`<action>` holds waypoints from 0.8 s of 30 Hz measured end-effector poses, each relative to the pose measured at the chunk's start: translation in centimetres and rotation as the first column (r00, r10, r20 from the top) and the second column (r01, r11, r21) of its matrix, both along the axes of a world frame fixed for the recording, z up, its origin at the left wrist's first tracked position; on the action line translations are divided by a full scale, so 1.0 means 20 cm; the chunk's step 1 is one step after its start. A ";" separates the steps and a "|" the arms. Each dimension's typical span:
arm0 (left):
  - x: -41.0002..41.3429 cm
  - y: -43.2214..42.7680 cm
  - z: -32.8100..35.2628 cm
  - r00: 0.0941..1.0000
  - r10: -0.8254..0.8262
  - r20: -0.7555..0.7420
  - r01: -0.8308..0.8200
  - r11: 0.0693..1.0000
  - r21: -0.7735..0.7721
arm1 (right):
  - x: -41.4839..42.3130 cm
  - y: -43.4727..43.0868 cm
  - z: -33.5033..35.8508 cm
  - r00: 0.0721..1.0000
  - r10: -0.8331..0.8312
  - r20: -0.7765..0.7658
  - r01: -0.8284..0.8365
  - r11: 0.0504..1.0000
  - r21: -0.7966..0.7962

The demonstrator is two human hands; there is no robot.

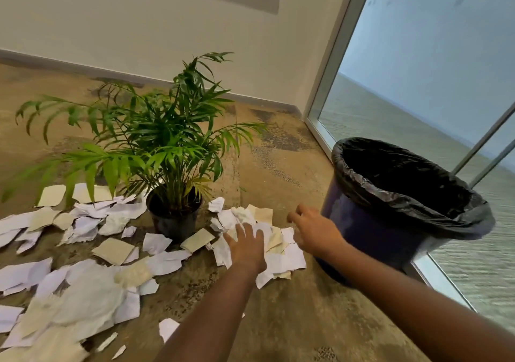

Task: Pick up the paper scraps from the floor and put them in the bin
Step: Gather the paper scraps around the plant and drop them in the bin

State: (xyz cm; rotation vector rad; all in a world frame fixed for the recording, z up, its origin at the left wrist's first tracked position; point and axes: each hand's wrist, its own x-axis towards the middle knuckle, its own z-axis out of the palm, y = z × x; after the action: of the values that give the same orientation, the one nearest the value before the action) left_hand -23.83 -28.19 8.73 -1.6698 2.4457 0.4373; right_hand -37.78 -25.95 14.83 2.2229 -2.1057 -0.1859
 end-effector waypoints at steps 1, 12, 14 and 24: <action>0.01 0.00 -0.02 1.000 0.013 0.004 -0.013 1.000 0.003 | -0.01 -0.01 -0.05 0.998 -0.067 0.021 0.066 0.997 0.045; 0.07 -0.12 -0.20 0.929 0.326 -0.174 -0.268 0.919 0.289 | -0.20 -0.27 -0.47 0.891 -0.404 0.207 0.353 0.903 0.245; 0.06 -0.15 -0.23 0.904 0.375 -0.206 -0.303 0.900 0.313 | -0.22 -0.32 -0.52 0.867 -0.424 0.264 0.367 0.899 0.237; -0.04 -0.21 -0.38 0.875 0.386 -0.293 -0.281 0.896 0.344 | -0.28 -0.52 -0.66 0.630 -0.549 0.549 0.466 0.833 0.298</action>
State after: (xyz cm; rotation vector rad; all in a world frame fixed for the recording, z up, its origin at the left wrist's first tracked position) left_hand -24.60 -32.45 1.16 -2.0272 2.1458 1.1829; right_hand -43.42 -36.25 1.63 1.8154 -3.1336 0.4768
